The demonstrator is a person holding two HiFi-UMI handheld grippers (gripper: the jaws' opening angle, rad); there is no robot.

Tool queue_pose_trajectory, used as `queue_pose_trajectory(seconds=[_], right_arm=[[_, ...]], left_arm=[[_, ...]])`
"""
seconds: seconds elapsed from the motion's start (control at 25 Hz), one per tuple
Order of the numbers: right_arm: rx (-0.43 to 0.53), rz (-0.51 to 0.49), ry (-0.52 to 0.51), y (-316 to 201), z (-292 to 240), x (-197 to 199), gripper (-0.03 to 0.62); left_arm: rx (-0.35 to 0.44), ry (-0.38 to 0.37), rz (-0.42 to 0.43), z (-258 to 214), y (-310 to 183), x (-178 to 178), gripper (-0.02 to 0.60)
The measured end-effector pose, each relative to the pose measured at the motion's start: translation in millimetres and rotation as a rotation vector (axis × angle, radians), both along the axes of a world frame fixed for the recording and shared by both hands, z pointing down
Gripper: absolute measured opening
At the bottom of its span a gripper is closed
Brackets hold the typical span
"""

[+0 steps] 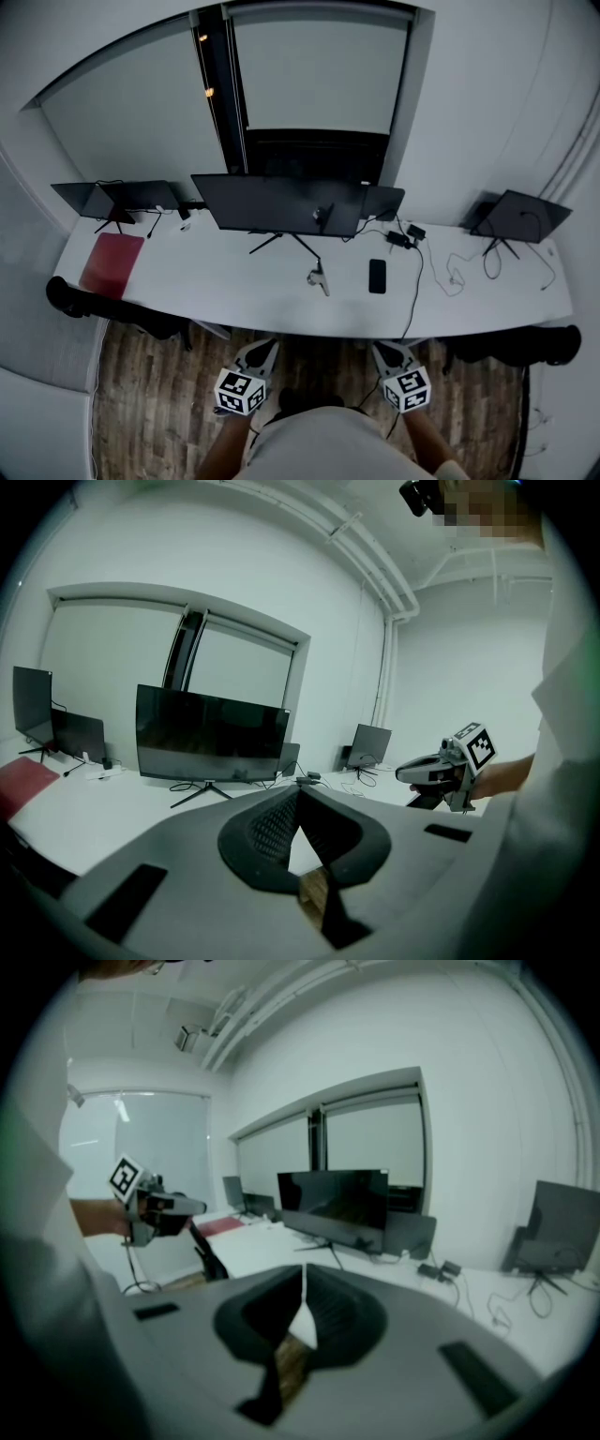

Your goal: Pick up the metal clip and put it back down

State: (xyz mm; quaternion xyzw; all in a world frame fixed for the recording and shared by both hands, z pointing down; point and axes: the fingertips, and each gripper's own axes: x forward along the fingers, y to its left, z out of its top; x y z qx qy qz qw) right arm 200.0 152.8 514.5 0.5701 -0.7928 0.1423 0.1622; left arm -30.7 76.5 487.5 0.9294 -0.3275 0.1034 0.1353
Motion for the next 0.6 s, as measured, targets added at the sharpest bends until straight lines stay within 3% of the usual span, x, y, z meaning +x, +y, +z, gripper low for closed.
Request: queue_pose_trajectory(seconds=[0.6], right_arm=[[-0.019,0.021,-0.016,-4.0,-0.5,-1.1,0.032]], left_arm=[[-0.005,0.004,0.004,0.0,-4.6,-1.6,0.031]])
